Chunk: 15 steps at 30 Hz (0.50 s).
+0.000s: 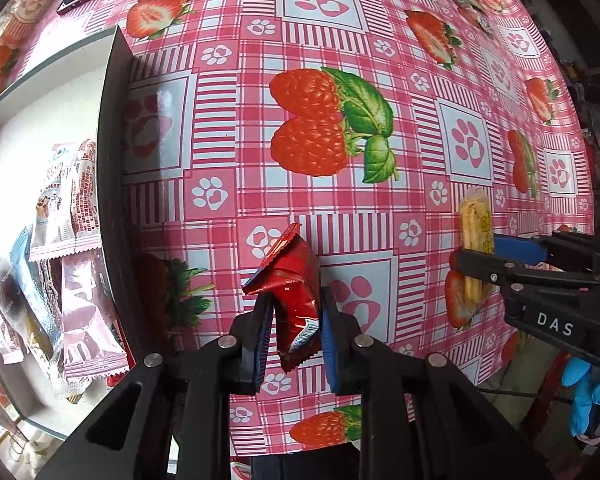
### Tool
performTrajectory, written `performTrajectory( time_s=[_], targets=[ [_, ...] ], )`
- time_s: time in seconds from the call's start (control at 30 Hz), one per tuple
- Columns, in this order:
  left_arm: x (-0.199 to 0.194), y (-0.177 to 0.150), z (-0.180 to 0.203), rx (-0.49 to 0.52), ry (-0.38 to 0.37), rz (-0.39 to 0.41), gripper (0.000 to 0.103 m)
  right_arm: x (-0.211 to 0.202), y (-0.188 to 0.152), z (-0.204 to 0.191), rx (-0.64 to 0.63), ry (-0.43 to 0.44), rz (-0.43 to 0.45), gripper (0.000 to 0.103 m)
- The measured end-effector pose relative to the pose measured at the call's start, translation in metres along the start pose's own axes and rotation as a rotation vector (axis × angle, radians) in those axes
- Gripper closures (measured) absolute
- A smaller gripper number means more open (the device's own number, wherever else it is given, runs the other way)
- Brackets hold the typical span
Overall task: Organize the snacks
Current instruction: 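Lift the red wrapper and yellow rice cracker toward the white tray with both tools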
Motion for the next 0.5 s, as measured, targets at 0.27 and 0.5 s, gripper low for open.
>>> performTrajectory(
  time_s=[0.27,0.5],
  targets=[
    [-0.015,0.001,0.0,0.012,-0.058,0.022,0.078,-0.015,-0.006,-0.012,-0.015,0.025,0.009,0.066],
    [-0.028,-0.002,-0.004,0.011,-0.074,0.044,0.078,-0.018,-0.008,-0.026,-0.024,0.047,0.007,0.066]
  ],
)
Point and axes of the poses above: each gripper's, at about its wrist camera, not at the fingertips, and x roughly the way its jaws point, z to its right, y to its top, the point moved 6 cm from there along x, roughly the way its jaws point, and after that the axes turned 15 degrees about -z, right-handed, at the moved point
